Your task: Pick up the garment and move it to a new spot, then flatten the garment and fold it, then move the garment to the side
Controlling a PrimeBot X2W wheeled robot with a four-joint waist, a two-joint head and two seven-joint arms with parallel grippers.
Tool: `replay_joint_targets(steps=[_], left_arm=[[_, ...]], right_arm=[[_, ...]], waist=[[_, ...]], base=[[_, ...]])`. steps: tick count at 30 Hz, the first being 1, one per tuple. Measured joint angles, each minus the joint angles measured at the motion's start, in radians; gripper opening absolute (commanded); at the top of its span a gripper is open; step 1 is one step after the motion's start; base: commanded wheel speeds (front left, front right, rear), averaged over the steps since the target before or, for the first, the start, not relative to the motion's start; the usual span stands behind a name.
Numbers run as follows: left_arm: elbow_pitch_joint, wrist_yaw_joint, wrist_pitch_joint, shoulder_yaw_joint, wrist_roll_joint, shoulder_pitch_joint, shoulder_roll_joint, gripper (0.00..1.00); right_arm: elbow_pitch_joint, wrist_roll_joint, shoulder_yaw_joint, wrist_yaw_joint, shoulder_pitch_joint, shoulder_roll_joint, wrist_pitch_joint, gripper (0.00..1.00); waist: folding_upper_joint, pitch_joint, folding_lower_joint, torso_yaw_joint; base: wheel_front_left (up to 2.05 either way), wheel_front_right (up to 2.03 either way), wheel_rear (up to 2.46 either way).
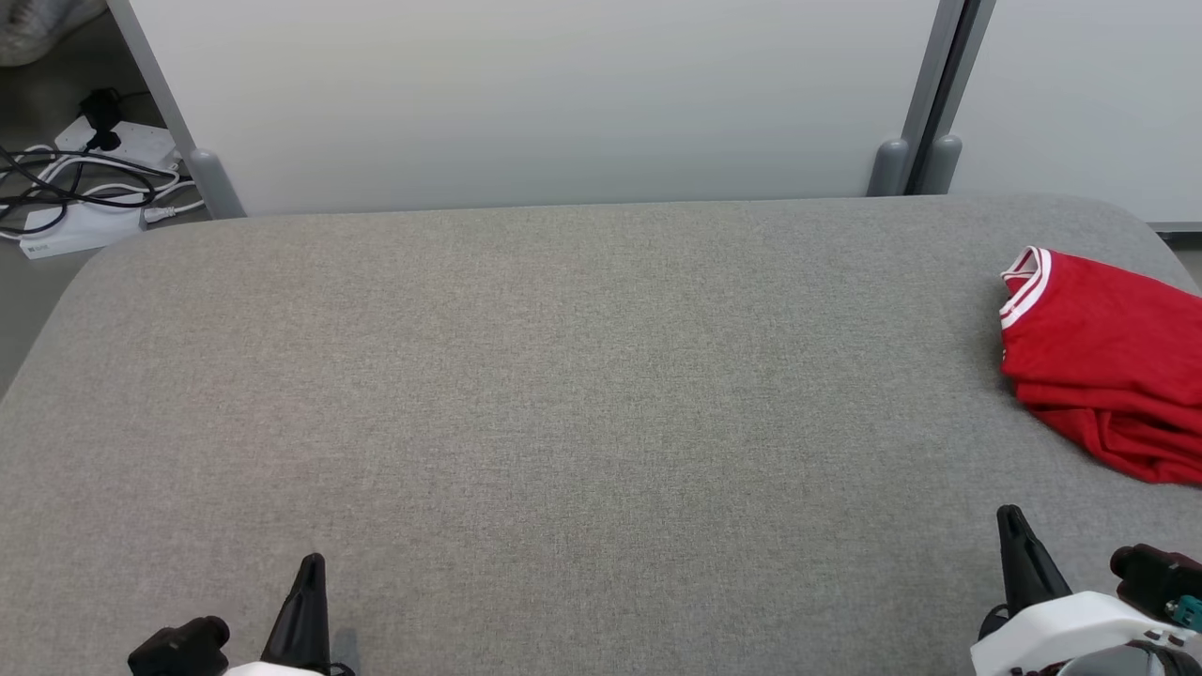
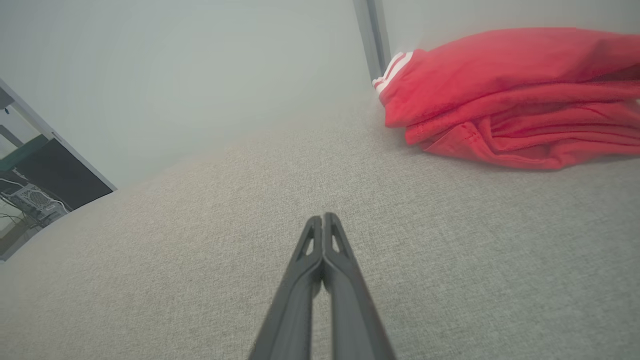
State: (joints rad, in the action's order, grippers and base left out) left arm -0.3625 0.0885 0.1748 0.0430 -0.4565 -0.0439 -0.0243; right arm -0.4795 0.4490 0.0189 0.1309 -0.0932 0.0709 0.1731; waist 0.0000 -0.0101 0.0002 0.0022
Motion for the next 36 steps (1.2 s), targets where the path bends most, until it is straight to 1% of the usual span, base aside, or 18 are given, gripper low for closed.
replay_joint_targets(steps=[30, 36], left_arm=[[0.028, 0.009, -0.086, 0.009, -0.338, 0.028, -0.002, 0.0], [0.032, 0.016, -0.101, 0.011, -0.406, 0.033, -0.002, 0.0]], right_arm=[[0.055, 0.335, 0.034, 0.0, 0.0, -0.007, -0.085, 0.0], [0.075, 0.403, 0.038, 0.0, 0.0, -0.009, -0.097, 0.0]], waist=[[0.0, 0.004, -0.0001, -0.001], [0.0, 0.005, -0.0001, -0.001]], base=[[0.0, 0.0, 0.0], [0.0, 0.0, 0.0]])
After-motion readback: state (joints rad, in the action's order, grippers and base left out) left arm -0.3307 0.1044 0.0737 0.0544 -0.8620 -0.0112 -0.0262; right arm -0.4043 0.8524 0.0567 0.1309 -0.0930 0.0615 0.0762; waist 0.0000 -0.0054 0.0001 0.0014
